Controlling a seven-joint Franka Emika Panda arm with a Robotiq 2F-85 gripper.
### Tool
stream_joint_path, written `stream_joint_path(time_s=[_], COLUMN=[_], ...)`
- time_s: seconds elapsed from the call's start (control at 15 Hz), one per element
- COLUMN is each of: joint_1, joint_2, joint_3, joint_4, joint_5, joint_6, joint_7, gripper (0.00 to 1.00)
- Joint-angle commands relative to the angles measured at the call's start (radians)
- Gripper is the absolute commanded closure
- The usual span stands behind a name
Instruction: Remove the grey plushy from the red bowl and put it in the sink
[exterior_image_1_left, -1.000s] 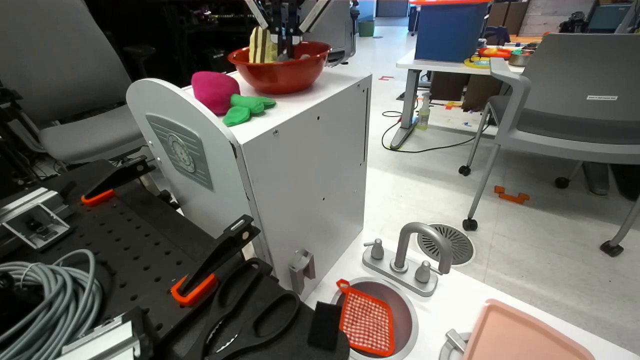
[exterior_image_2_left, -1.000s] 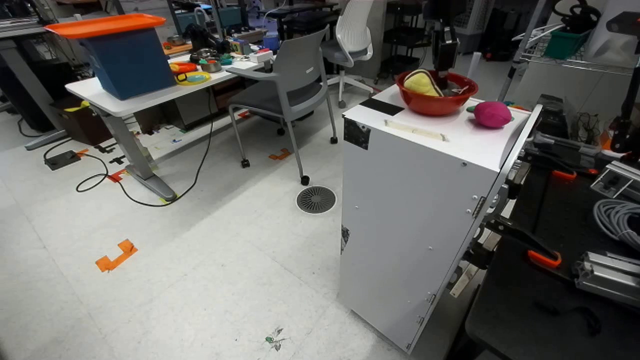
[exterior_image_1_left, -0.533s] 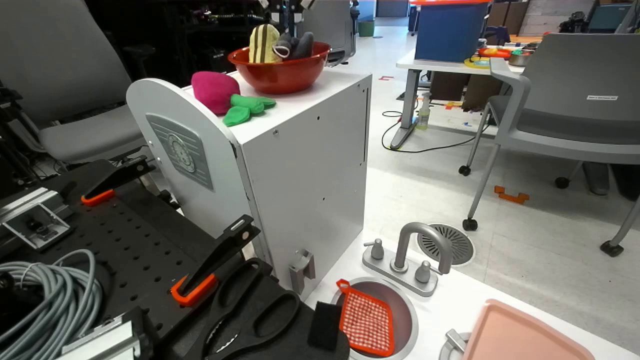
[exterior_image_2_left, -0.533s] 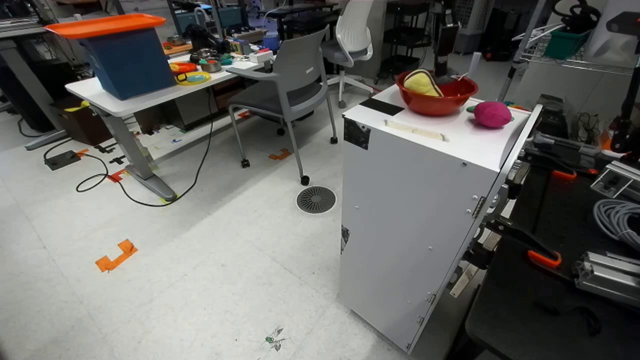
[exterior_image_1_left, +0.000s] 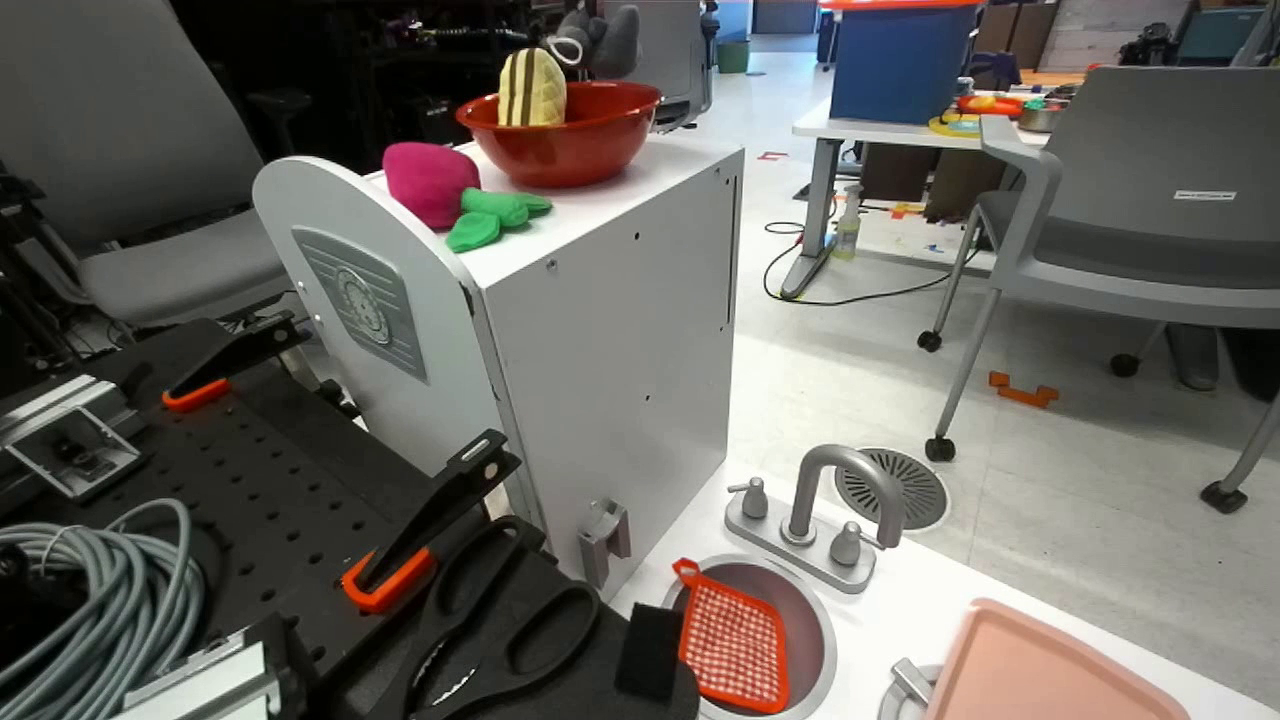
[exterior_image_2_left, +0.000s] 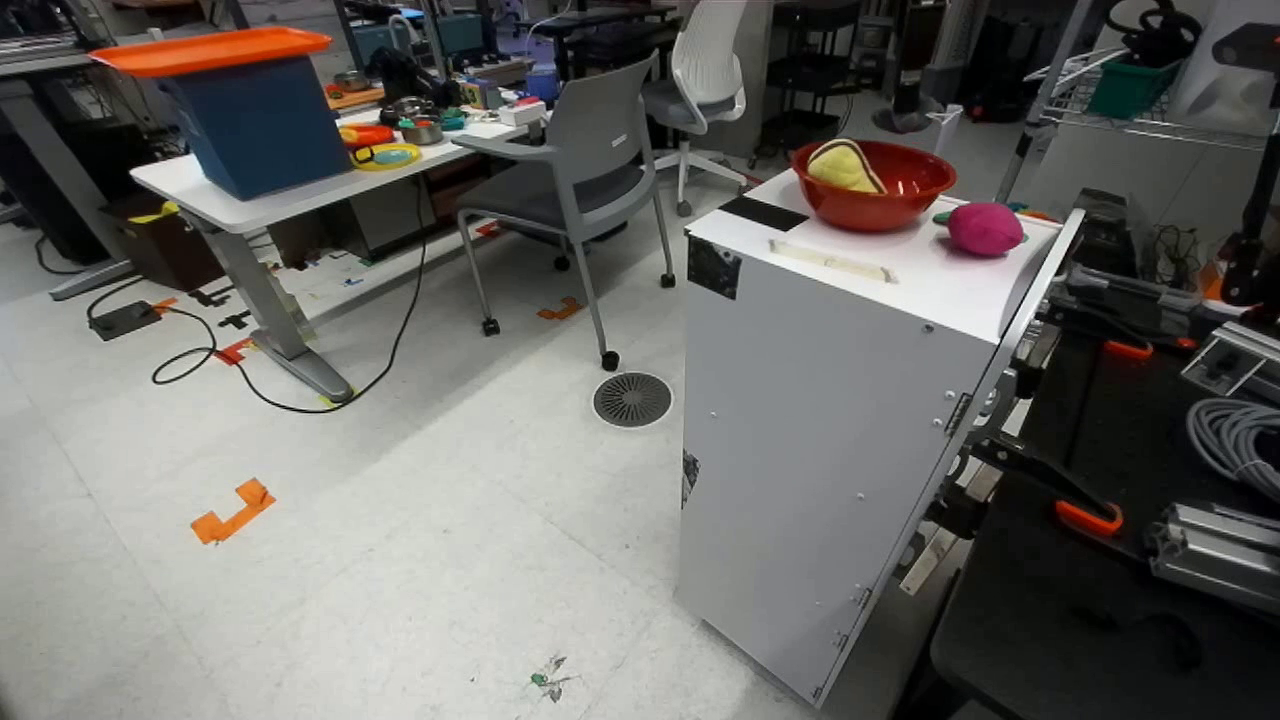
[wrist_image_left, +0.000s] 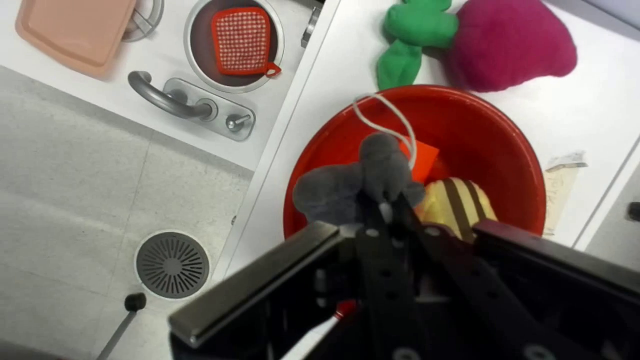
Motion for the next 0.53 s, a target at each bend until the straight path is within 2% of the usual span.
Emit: stream_joint_path(time_s=[0.0,0.47], joint_1=[-0.005,-0.027], joint_2=[-0.07,-0.083], joint_3=[-0.023,-0.066], joint_4=[-0.068,-0.111], joint_5=[-0.007,0.027], joint_6=[0.021,0.013], joint_7=[0.045,0.082], gripper=[0.98,0.98])
